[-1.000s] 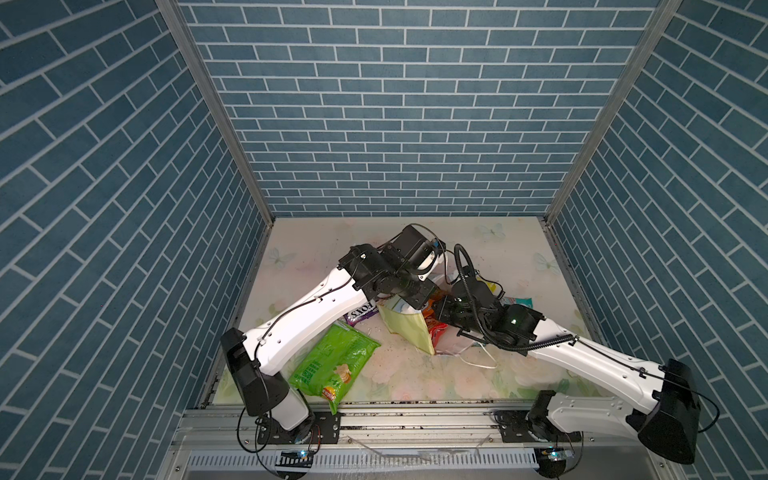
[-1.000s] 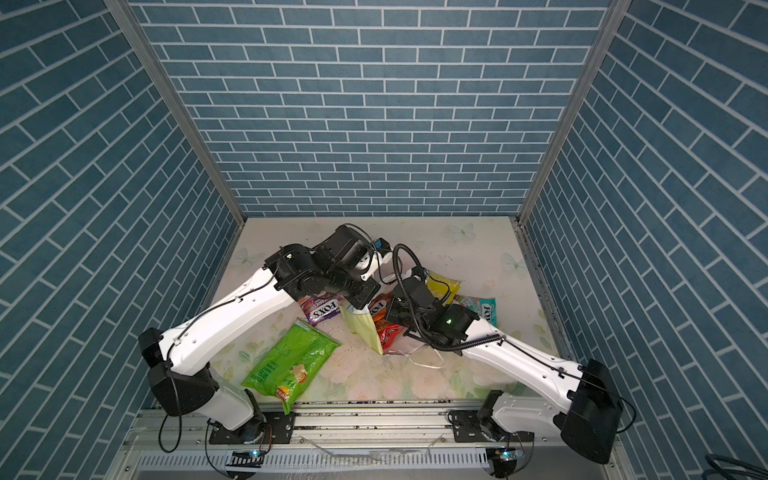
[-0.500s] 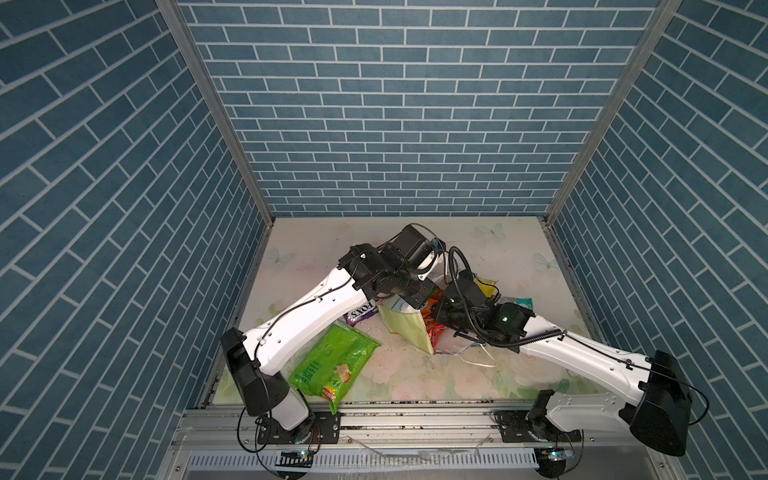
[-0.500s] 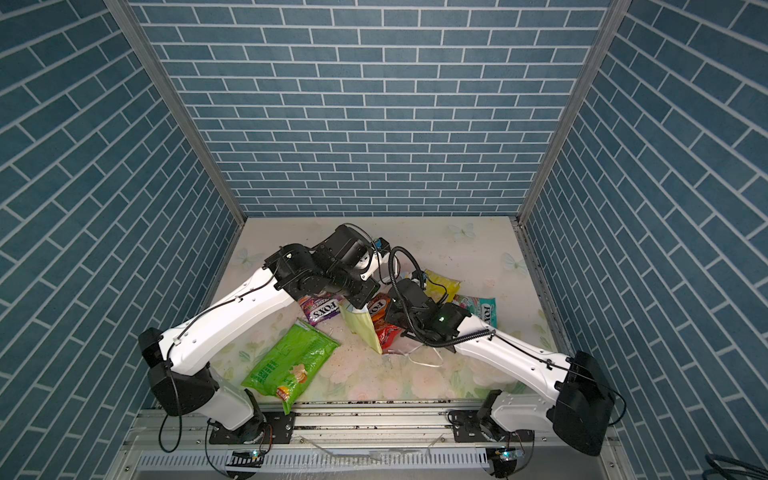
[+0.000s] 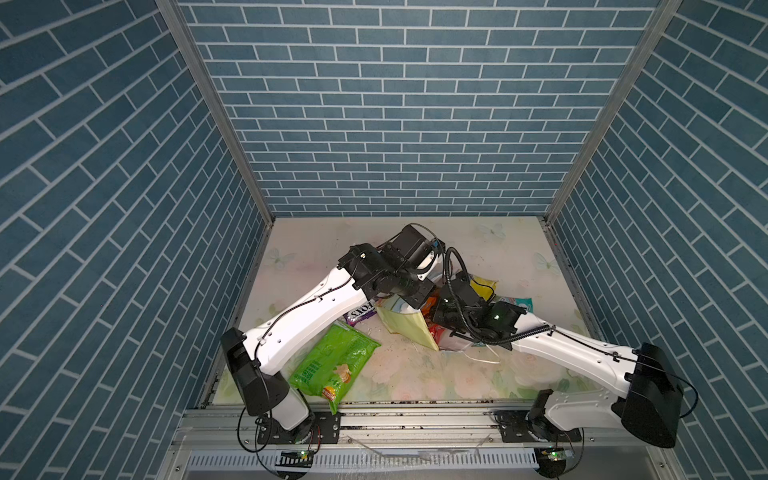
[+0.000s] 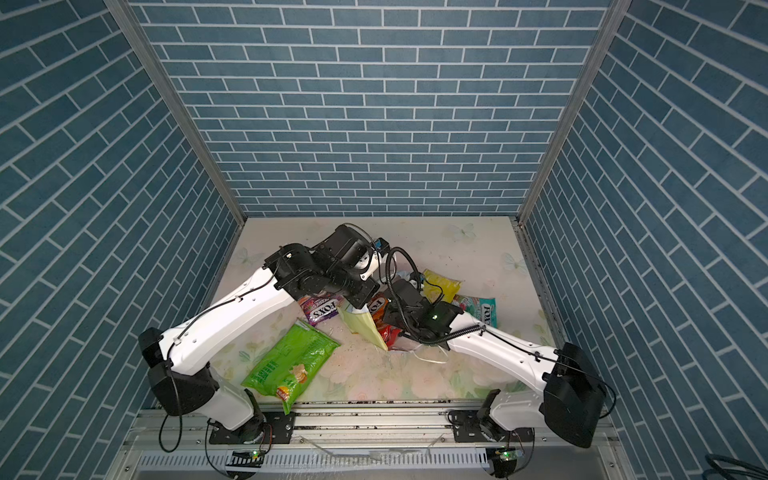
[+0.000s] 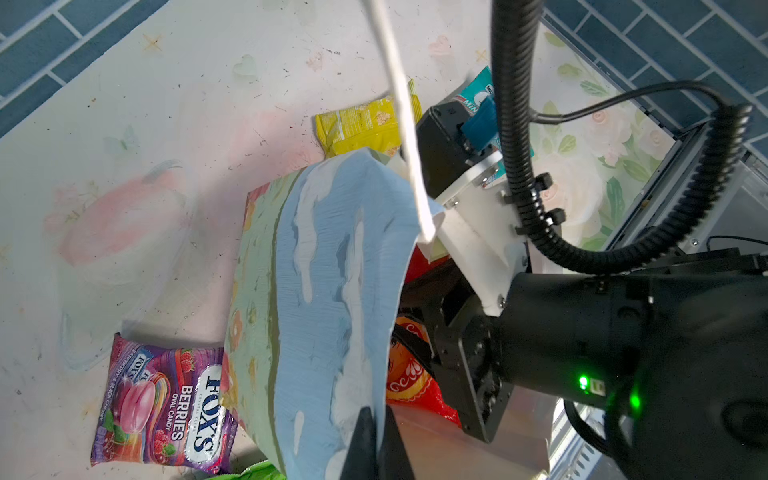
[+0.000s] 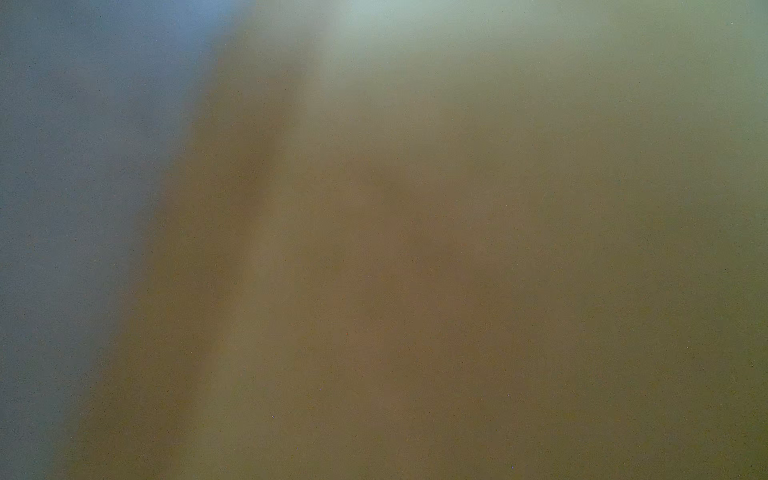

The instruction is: Take the snacks out of the paper bag

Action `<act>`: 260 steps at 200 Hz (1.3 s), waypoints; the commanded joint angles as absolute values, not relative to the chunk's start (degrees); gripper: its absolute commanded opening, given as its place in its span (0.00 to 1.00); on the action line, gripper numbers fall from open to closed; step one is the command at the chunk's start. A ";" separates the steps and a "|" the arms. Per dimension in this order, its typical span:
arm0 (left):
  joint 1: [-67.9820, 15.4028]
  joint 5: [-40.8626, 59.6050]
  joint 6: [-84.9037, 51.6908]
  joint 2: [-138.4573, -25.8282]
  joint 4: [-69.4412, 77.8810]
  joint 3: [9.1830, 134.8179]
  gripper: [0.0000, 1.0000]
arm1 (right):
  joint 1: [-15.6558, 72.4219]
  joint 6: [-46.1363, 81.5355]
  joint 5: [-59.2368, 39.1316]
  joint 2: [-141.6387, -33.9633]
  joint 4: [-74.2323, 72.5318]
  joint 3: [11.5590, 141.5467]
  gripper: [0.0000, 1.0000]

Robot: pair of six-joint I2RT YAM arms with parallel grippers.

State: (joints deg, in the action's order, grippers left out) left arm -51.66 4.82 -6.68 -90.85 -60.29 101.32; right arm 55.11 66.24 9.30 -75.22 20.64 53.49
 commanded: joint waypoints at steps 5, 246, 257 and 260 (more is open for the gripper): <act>-51.42 5.69 -6.62 -88.90 -60.91 101.01 0.04 | 55.55 66.73 7.91 -76.83 21.89 53.96 0.21; -51.42 5.10 -4.57 -90.43 -63.67 103.86 0.04 | 62.95 67.72 20.61 -72.16 16.72 51.02 0.20; -51.40 5.09 -4.33 -90.61 -64.02 104.15 0.04 | 63.01 67.68 19.48 -73.09 16.56 51.30 0.20; -51.41 5.10 -4.27 -90.66 -64.07 104.24 0.04 | 62.96 67.68 19.23 -73.33 16.60 51.45 0.20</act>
State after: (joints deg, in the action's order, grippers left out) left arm -51.57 4.78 -5.50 -90.65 -62.26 102.00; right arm 62.98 66.24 19.40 -71.11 17.52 51.72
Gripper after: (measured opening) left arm 0.048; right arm 0.203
